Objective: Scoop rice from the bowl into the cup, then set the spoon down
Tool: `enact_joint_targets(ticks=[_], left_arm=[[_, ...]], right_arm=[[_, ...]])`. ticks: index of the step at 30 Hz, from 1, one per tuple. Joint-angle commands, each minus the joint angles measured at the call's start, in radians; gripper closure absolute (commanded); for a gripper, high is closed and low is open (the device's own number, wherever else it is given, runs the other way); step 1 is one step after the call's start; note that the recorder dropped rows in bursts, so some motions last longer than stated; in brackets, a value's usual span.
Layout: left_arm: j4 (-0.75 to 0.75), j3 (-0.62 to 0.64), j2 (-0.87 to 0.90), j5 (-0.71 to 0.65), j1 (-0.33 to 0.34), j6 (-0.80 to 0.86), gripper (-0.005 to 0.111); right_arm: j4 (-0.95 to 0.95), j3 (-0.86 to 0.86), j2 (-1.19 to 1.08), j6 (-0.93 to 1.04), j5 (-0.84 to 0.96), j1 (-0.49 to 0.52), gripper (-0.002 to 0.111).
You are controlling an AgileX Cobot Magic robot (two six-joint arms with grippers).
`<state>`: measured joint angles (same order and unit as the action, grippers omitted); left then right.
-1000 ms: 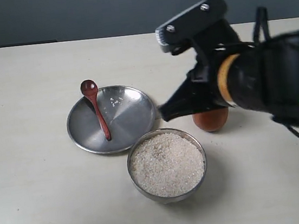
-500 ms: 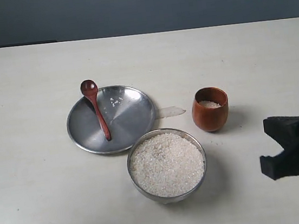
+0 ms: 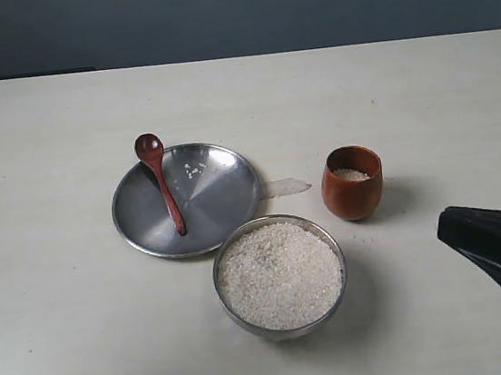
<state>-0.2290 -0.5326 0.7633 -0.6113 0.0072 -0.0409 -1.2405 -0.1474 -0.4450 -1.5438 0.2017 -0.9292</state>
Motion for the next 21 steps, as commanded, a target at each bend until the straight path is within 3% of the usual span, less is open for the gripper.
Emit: enact_joint_targets(ticks=[1,21], left_arm=[[0.010,-0.004,0.001,0.009,0.001,0.000,0.106],[0.010,-0.004,0.001,0.009,0.001,0.000,0.106]], right_arm=[[-0.007,0.005,0.008,-0.003,-0.038,-0.001,0.108],[-0.007,0.005,0.008,-0.003,-0.059,-0.001,0.108]])
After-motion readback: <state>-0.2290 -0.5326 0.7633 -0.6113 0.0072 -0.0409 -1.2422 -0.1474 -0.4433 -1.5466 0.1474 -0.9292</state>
